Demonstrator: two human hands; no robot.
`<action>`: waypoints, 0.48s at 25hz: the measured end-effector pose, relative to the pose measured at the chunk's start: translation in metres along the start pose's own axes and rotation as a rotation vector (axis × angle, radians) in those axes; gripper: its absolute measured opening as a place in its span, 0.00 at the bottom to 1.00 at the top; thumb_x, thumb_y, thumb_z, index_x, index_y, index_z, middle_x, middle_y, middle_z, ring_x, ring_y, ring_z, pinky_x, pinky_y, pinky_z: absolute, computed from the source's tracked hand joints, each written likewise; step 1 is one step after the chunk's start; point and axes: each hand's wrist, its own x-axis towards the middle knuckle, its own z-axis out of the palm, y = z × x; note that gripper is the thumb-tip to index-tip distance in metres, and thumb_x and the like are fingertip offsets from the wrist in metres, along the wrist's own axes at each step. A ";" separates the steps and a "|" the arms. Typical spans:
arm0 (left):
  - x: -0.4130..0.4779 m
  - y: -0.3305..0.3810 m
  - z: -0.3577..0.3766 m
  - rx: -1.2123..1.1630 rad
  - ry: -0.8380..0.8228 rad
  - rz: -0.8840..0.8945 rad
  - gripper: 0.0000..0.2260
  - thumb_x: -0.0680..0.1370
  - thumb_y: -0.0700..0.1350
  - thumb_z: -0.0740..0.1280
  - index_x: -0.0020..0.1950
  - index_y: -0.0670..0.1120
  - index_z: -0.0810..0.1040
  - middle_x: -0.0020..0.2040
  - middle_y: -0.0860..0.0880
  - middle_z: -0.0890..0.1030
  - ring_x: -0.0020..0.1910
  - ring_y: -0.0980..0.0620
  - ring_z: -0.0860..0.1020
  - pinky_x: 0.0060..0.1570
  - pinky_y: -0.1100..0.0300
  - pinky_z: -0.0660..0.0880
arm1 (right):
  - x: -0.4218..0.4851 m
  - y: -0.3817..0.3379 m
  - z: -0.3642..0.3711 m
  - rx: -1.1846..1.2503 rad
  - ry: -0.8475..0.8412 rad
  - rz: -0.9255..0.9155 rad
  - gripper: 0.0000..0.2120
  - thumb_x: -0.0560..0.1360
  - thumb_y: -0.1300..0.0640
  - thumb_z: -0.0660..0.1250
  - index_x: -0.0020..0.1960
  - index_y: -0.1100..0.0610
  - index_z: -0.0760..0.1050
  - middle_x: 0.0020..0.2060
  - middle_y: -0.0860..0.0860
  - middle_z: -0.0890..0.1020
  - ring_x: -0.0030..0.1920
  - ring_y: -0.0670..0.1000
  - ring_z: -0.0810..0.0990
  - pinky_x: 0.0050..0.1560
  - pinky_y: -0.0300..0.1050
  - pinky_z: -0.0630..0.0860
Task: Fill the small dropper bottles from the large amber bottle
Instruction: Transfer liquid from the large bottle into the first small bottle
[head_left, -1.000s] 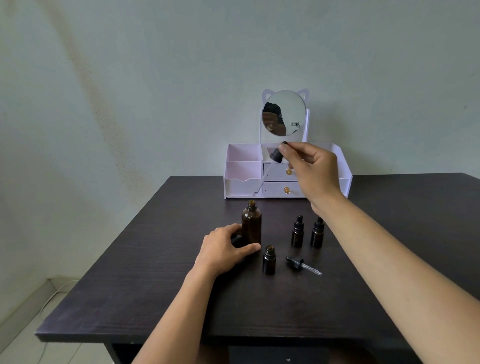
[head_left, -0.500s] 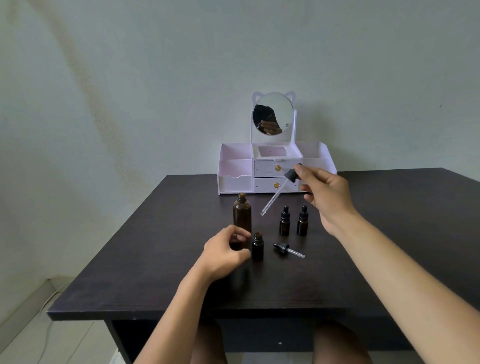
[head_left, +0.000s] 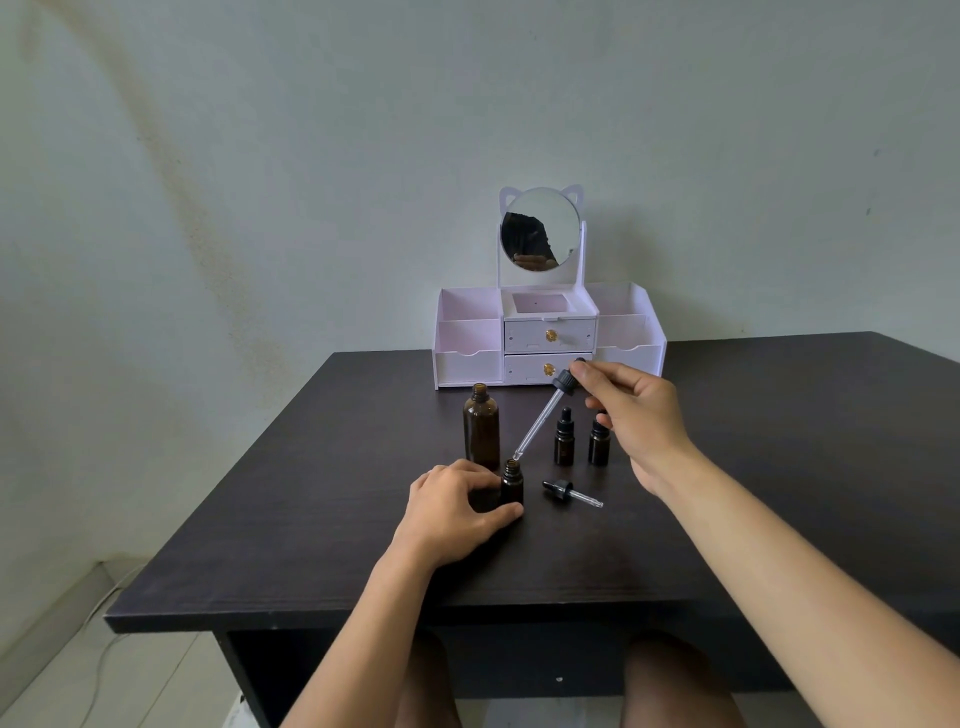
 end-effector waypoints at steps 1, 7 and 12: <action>0.000 -0.001 0.000 0.002 -0.002 0.004 0.24 0.72 0.66 0.69 0.64 0.57 0.80 0.65 0.59 0.77 0.65 0.54 0.72 0.69 0.49 0.66 | 0.000 0.001 0.001 -0.005 0.001 -0.002 0.03 0.74 0.52 0.75 0.47 0.49 0.85 0.37 0.41 0.85 0.40 0.45 0.77 0.40 0.35 0.74; 0.001 -0.001 0.001 0.015 0.010 0.012 0.24 0.72 0.67 0.69 0.64 0.57 0.80 0.64 0.60 0.76 0.64 0.54 0.72 0.69 0.49 0.66 | 0.001 0.005 0.002 -0.010 -0.009 -0.019 0.04 0.75 0.54 0.75 0.49 0.51 0.85 0.35 0.40 0.85 0.35 0.41 0.78 0.35 0.28 0.74; 0.001 -0.002 0.002 0.009 0.013 0.016 0.24 0.72 0.67 0.69 0.64 0.57 0.80 0.64 0.60 0.77 0.64 0.54 0.72 0.69 0.49 0.66 | 0.001 0.007 0.002 -0.019 -0.026 -0.038 0.06 0.75 0.54 0.74 0.50 0.53 0.85 0.37 0.40 0.86 0.34 0.37 0.79 0.35 0.27 0.73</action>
